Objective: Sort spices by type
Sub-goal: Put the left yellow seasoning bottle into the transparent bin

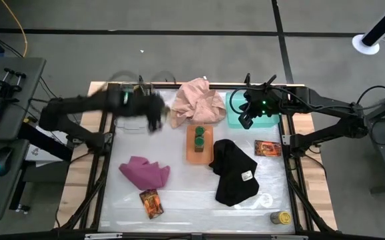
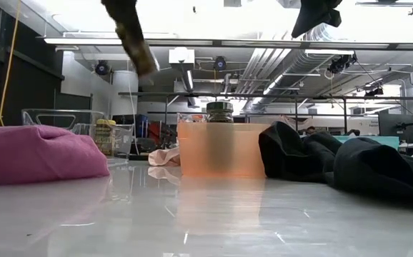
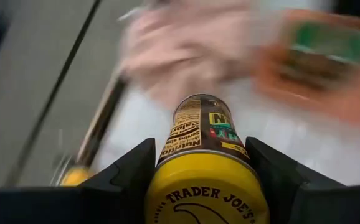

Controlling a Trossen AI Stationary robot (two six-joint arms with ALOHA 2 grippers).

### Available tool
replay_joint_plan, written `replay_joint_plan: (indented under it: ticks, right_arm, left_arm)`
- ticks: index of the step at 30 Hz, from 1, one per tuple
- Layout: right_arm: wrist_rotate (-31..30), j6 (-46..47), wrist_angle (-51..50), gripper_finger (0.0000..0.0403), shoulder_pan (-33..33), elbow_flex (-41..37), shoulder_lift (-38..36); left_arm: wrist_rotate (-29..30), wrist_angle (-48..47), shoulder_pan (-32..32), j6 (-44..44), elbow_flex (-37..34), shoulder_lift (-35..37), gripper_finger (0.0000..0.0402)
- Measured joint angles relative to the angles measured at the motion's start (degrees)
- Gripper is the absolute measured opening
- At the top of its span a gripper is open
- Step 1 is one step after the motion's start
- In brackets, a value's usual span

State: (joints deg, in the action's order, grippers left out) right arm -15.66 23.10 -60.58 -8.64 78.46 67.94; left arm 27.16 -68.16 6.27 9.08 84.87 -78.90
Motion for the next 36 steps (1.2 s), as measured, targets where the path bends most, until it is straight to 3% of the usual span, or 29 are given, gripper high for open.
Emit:
replay_joint_plan:
  ticks: [3, 6, 11, 16, 26, 36]
  right_arm:
    - [0.0, 1.1, 0.0, 0.0000, 0.0, 0.0, 0.0]
    - [0.0, 2.2, 0.0, 0.0000, 0.0, 0.0, 0.0]
    - [0.0, 2.3, 0.0, 0.0000, 0.0, 0.0, 0.0]
    - [-0.7, 1.2, 0.0, 0.0000, 0.0, 0.0, 0.0]
    - [-0.7, 1.0, 0.8, 0.0000, 0.0, 0.0, 0.0]
    - [-0.7, 2.3, 1.9, 0.0000, 0.0, 0.0, 0.0]
  left_arm:
    - [-4.5, -2.5, 12.7, 4.8, -0.9, -0.7, 0.0188]
    - [-8.5, -8.2, 21.1, 8.3, -2.5, 0.2, 0.0188]
    - [-9.4, -11.0, 30.7, 9.5, -6.4, 4.2, 0.0188]
    - [-15.5, -9.4, 39.6, 11.2, -14.4, 5.3, 0.0188]
    - [-14.5, 8.3, 48.0, 21.6, -24.4, 5.0, 0.0188]
    - [-10.0, 11.2, 48.8, 26.0, -24.7, -0.5, 0.0188]
